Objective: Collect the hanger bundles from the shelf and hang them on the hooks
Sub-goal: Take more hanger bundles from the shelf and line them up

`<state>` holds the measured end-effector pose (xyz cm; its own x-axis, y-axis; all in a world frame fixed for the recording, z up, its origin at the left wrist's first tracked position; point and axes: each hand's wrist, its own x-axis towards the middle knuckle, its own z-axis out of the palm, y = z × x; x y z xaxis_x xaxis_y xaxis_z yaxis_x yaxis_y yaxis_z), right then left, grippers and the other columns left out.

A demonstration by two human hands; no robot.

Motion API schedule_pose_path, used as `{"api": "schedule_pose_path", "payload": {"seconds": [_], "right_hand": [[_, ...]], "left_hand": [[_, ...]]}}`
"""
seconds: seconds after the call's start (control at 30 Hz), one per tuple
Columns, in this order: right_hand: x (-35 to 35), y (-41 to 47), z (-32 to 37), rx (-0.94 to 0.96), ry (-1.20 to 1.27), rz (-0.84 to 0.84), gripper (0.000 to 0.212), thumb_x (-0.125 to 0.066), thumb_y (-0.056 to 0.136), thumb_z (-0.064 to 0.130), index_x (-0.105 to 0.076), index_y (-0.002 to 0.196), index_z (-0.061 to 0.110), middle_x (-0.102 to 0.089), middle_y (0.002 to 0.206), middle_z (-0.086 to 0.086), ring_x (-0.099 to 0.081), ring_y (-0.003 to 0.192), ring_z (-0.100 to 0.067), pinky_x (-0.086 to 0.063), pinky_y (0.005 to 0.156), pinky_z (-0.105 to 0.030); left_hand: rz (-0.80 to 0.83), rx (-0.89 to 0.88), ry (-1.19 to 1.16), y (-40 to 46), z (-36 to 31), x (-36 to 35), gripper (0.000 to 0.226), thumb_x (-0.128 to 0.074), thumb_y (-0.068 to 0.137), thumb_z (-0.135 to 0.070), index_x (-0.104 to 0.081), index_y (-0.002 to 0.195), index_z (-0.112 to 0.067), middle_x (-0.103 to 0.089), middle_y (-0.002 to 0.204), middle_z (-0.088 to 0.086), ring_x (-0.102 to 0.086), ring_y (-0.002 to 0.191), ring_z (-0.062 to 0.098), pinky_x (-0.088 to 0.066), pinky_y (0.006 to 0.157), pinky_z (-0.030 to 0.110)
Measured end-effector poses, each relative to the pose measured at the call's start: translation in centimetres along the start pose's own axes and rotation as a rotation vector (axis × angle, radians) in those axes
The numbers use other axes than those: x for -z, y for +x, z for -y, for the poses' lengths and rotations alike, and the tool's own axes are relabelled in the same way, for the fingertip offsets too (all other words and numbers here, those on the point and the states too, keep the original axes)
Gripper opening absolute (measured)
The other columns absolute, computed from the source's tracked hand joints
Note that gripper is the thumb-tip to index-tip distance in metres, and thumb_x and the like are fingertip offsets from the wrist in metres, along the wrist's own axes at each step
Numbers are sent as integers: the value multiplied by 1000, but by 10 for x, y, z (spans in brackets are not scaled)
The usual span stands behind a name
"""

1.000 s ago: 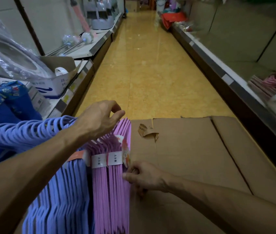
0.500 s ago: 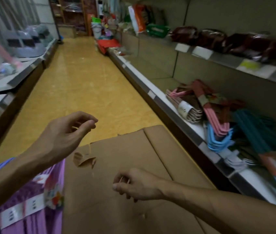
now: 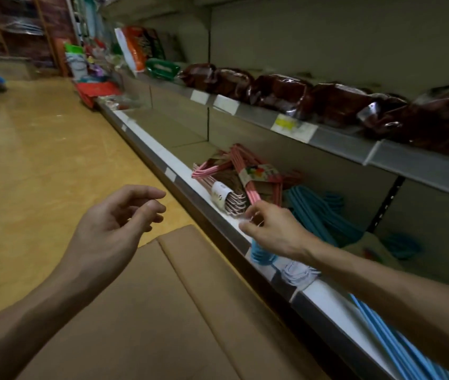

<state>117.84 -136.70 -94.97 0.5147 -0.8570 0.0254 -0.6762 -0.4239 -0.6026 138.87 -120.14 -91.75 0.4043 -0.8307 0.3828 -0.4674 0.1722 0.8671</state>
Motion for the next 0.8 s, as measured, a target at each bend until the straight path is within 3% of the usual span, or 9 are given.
{"api": "schedule_pose_path", "payload": {"seconds": [0.07, 0.13, 0.3, 0.4, 0.57, 0.8], "right_hand": [[11, 21, -17, -84, -60, -52, 41, -65, 89, 46, -53, 117, 19, -63, 104, -2, -65, 84, -16, -57, 72, -35], [13, 43, -29, -161, -155, -109, 60, -66, 85, 51, -45, 128, 15, -58, 118, -12, -63, 100, -28, -56, 85, -42], [8, 78, -37, -330, -145, -67, 78, -69, 89, 43, -27, 145, 8, -54, 132, -21, -57, 116, -37, -50, 93, -43], [-2, 93, -37, -384, -122, -25, 86, -75, 85, 41, -26, 146, 6, -50, 138, -22, -54, 124, -37, -48, 97, -42], [-16, 106, -43, -436, -146, -48, 65, -75, 86, 25, -37, 136, 10, -57, 130, -16, -60, 116, -33, -50, 88, -41], [-19, 107, -43, -379, -2, -271, 42, -71, 87, 14, -48, 122, 11, -64, 114, -13, -64, 98, -31, -53, 76, -38]], "left_hand": [[-7, 14, -18, 14, -2, -16, 16, -56, 97, -22, -67, 104, -31, -71, 94, -10, -68, 90, 5, -53, 76, 26], [-8, 24, -21, 28, -5, -31, 16, -56, 97, -22, -65, 105, -33, -70, 95, -7, -67, 87, 2, -54, 74, 24], [4, 48, -48, 52, -7, -65, 16, -58, 96, -21, -65, 101, -35, -69, 98, -1, -68, 89, 13, -59, 75, 29], [26, 79, -55, 59, -1, -79, 17, -59, 96, -20, -66, 101, -35, -69, 98, 1, -68, 89, 15, -59, 71, 24], [75, 137, 24, 62, 10, -91, 16, -59, 97, -24, -64, 102, -37, -67, 95, -7, -68, 86, 9, -59, 72, 26], [97, 190, 103, 50, 4, -74, 16, -56, 98, -22, -64, 101, -35, -66, 98, -11, -68, 82, 2, -57, 69, 23]]}}
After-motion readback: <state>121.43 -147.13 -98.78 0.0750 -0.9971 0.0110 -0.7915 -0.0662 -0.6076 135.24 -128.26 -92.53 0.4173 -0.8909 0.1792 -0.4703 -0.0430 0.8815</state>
